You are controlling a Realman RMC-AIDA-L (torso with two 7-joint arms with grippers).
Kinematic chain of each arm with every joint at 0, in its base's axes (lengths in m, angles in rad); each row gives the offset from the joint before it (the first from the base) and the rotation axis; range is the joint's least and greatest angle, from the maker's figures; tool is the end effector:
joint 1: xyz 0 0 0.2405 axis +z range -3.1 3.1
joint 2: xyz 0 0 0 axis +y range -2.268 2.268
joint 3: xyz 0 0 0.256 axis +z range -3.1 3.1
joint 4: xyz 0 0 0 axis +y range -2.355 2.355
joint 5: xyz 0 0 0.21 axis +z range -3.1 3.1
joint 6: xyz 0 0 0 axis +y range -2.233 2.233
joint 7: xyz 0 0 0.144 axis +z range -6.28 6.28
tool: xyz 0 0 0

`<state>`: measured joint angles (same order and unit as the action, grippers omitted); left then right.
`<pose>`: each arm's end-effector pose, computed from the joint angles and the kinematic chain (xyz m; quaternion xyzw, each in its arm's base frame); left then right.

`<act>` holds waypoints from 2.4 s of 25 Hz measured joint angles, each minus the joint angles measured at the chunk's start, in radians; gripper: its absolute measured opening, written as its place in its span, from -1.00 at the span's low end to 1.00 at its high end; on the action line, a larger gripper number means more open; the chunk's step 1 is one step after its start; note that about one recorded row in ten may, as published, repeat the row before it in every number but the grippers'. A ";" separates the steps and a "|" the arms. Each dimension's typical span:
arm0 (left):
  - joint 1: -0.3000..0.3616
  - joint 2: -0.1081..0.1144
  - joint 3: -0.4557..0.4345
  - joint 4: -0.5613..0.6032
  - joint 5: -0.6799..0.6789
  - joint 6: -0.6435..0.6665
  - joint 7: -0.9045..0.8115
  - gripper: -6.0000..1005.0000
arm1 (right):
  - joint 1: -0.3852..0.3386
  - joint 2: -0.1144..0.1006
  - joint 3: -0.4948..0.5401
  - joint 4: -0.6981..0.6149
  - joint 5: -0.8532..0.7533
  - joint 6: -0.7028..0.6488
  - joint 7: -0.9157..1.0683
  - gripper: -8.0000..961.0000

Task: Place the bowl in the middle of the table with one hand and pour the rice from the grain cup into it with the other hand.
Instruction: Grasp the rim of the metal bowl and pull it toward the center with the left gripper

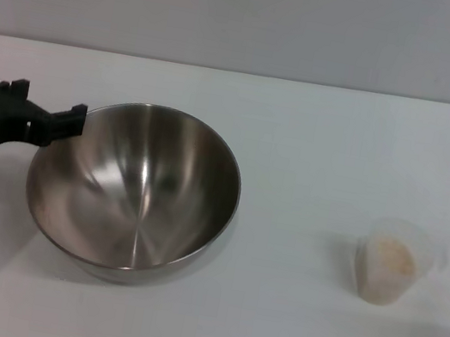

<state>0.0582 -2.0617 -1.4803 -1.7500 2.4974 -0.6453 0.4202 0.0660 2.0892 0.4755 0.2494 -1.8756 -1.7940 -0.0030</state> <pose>-0.2148 0.3142 0.0428 -0.8101 -0.3392 -0.1123 0.4648 0.3451 0.1811 0.0211 -0.5594 0.1398 0.3619 0.7325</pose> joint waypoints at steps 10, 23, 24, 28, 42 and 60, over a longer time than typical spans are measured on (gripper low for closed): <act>-0.012 0.000 -0.004 0.048 0.000 -0.035 0.006 0.69 | 0.000 0.000 0.000 -0.001 -0.002 0.002 0.000 0.72; -0.056 -0.004 -0.030 0.126 -0.001 -0.041 0.010 0.70 | -0.001 0.000 -0.001 0.001 -0.004 0.006 0.000 0.72; -0.059 -0.005 -0.031 0.131 -0.001 -0.040 0.010 0.70 | -0.001 0.000 -0.002 0.001 -0.004 0.007 0.000 0.72; -0.069 -0.005 -0.033 0.149 0.003 -0.041 0.010 0.70 | -0.002 0.000 -0.002 0.001 -0.004 0.012 0.000 0.72; -0.113 -0.005 -0.030 0.226 0.011 -0.042 0.010 0.70 | -0.001 0.000 -0.001 0.001 -0.004 0.016 0.000 0.71; -0.131 -0.005 -0.026 0.243 0.022 -0.049 0.009 0.69 | 0.000 0.000 -0.001 0.001 -0.003 0.016 0.000 0.71</act>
<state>-0.0727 -2.0662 -1.5067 -1.5069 2.5192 -0.6939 0.4294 0.0659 2.0892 0.4740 0.2500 -1.8790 -1.7776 -0.0030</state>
